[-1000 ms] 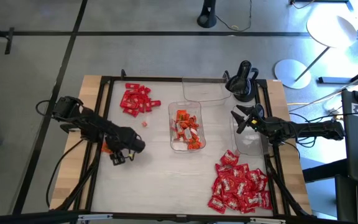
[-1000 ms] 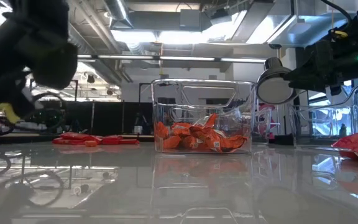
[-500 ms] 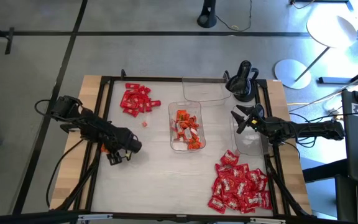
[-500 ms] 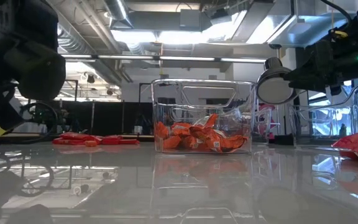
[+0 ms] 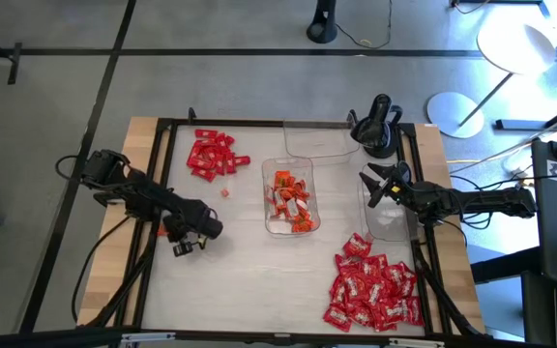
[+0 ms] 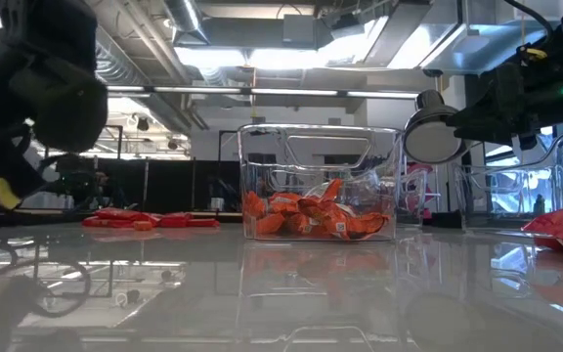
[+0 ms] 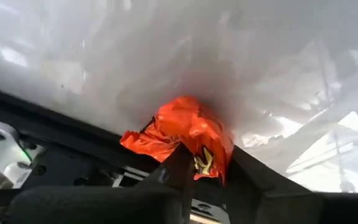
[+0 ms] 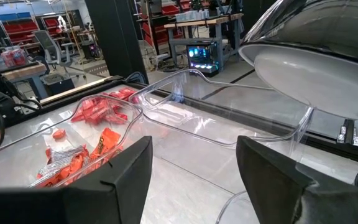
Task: Sort candy
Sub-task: Put the orange chocolate into the bottom left transparent bin
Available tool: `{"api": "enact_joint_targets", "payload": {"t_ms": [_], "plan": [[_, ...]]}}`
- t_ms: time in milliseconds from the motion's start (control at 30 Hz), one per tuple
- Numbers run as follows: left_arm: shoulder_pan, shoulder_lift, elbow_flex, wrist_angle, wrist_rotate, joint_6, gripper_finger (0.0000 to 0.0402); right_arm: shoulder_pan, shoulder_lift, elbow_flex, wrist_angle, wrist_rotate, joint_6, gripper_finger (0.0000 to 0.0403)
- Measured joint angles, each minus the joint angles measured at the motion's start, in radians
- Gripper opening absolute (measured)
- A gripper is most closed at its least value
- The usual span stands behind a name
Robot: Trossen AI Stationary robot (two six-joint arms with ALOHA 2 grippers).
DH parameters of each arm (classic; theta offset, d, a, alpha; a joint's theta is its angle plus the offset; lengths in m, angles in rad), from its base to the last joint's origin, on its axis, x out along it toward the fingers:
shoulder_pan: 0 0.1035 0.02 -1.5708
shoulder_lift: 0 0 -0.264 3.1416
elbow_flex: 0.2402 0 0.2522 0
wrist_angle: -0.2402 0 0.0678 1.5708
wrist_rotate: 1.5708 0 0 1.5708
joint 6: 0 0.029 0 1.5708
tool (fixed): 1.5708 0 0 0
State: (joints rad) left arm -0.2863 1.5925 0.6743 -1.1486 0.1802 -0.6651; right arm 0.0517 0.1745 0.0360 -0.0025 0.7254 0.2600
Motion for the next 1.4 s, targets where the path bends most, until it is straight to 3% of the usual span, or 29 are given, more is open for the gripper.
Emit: {"api": "enact_joint_targets", "payload": {"t_ms": [333, 567, 767, 1067, 1400], "plan": [[0.001, -0.001, 0.214, -0.009, -0.014, 0.028, 0.0049, 0.0, 0.0, 0.0, 0.0, 0.0, 0.0, 0.023], [0.054, -0.002, 0.45, 0.004, -0.2, 0.098, 0.0046, 0.0, 0.0, 0.0, 0.0, 0.0, 0.0, 0.023], [0.145, -0.003, 0.601, 0.21, -0.317, 0.242, 0.0052, 0.0, 0.0, 0.0, 0.0, 0.0, 0.0, 0.023], [0.308, 0.009, 0.627, 0.732, -0.325, 0.448, 0.0054, 0.0, 0.0, -0.002, 0.018, 0.008, -0.015, 0.023], [0.419, 0.044, 0.626, 0.815, -0.324, 0.467, 0.0054, 0.0, 0.0, -0.002, 0.02, -0.001, -0.031, 0.023]]}}
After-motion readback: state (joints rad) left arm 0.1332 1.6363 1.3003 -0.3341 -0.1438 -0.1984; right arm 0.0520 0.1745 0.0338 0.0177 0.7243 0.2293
